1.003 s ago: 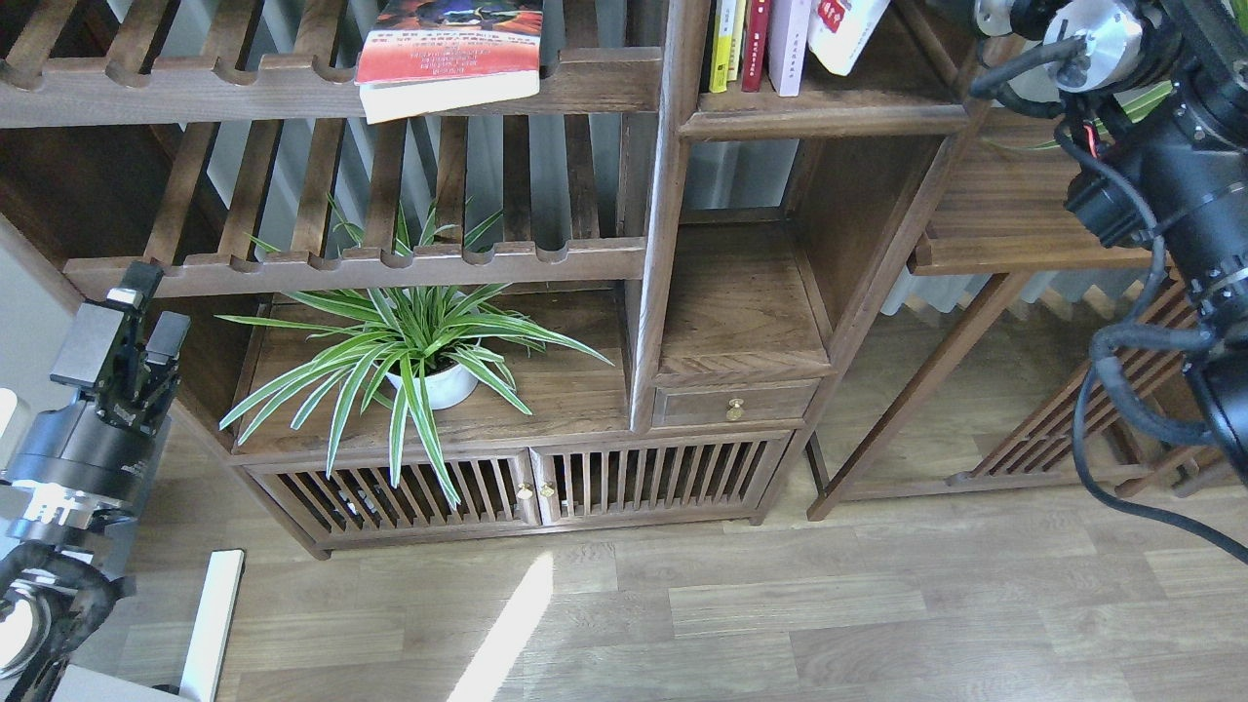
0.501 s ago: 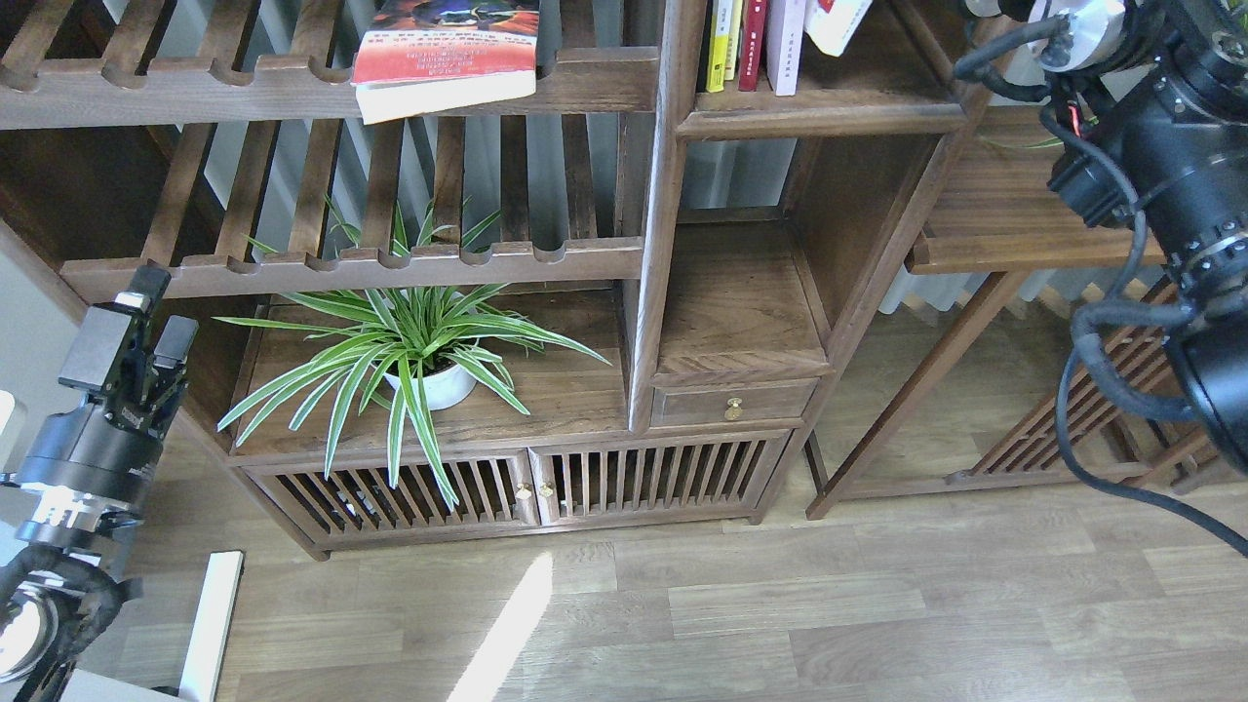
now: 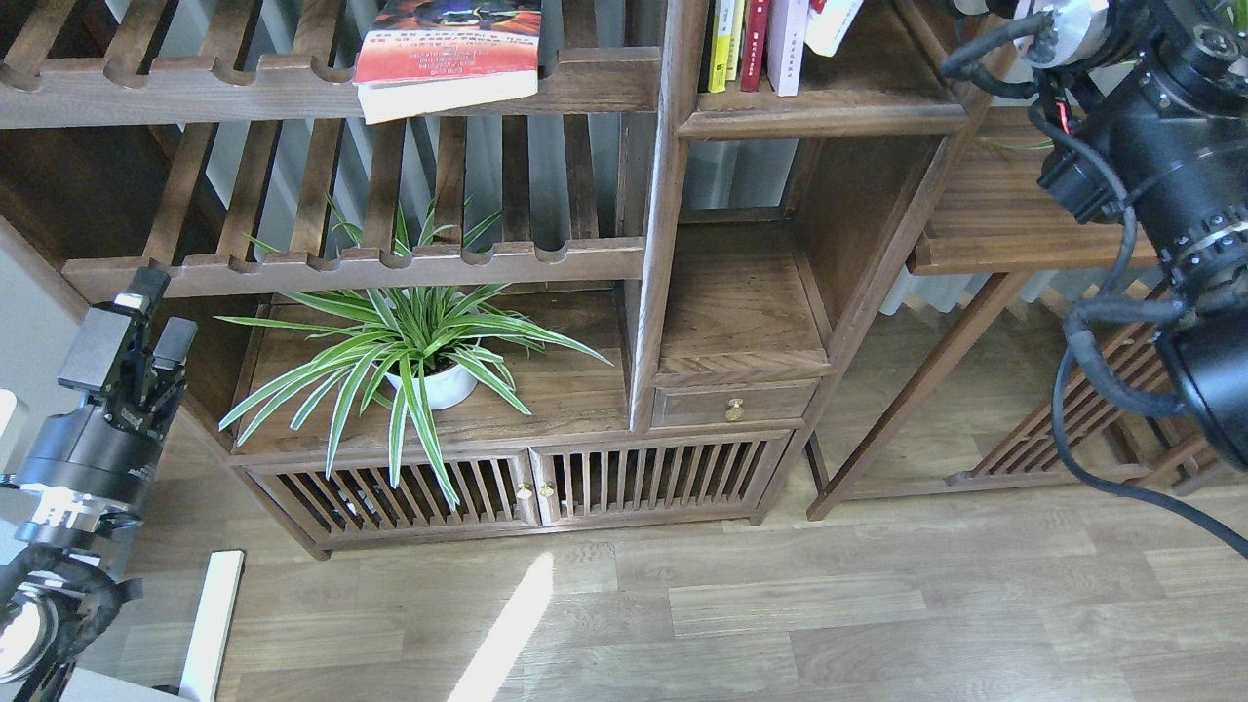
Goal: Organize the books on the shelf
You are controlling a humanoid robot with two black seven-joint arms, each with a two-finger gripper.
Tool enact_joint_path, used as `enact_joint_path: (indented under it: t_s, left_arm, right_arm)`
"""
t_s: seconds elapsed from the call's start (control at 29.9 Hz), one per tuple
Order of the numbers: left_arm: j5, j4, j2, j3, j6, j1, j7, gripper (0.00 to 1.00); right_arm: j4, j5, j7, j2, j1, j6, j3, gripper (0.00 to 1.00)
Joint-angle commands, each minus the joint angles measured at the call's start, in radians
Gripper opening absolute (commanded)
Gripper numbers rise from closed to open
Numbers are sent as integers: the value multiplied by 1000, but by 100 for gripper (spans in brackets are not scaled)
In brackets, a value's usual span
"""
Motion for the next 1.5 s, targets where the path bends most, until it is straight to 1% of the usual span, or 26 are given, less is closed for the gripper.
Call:
enact_joint_path:
  t_s: [0.0,0.1,0.23,0.4,0.57,0.67,0.7,0.9,0.97,1.04,1.1,1.17,1.27,1.37,1.47]
  left_arm:
    - [0,0,0,0,0,0,0,98]
    - [-2,2,0,-2,0,0,0,98]
    - [-2,2,0,-2,0,0,0,98]
    - [-2,3,0,-2,0,0,-1,98]
    - [-3,6,0,-2,0,1,-1,98]
    - [-3,13,0,-3,0,1,-3,98]
    - [-3,13,0,-3,0,1,-3,98]
    - [-9,16,2,-3,0,3,-1,98]
    - [-11,19,0,-3,0,3,0,98]
    - [-11,19,0,-2,0,3,2,98]
    - [-11,19,0,0,0,3,3,98]
    - [-11,19,0,0,0,0,3,98]
    - [-11,19,2,0,0,-4,3,98]
    - [-11,19,2,0,0,1,3,98]
    - [-11,19,2,0,0,1,5,98]
  right_arm:
    - [15,0,-2,0,-10,0,-1,20]
    - [21,0,-8,3,-10,0,-21,29]
    - [40,0,-5,3,-11,-2,-35,32]
    - [60,0,-6,4,-19,-8,-35,32]
    - [103,0,-6,4,-34,-37,-35,32]
    - [112,0,3,11,-40,-52,-35,29]
    - [112,0,6,14,-40,-58,-35,26]
    - [106,0,46,23,-29,-107,-29,20]
    - [101,0,54,23,-26,-109,-27,20]
    - [93,0,80,24,-19,-112,-27,20]
    - [95,0,98,23,-23,-112,-32,22]
    - [95,0,104,23,-31,-112,-32,23]
    - [93,0,139,23,-43,-112,-31,24]
    - [92,0,184,24,-66,-112,-31,29]
    - [92,0,198,30,-89,-112,-31,32]
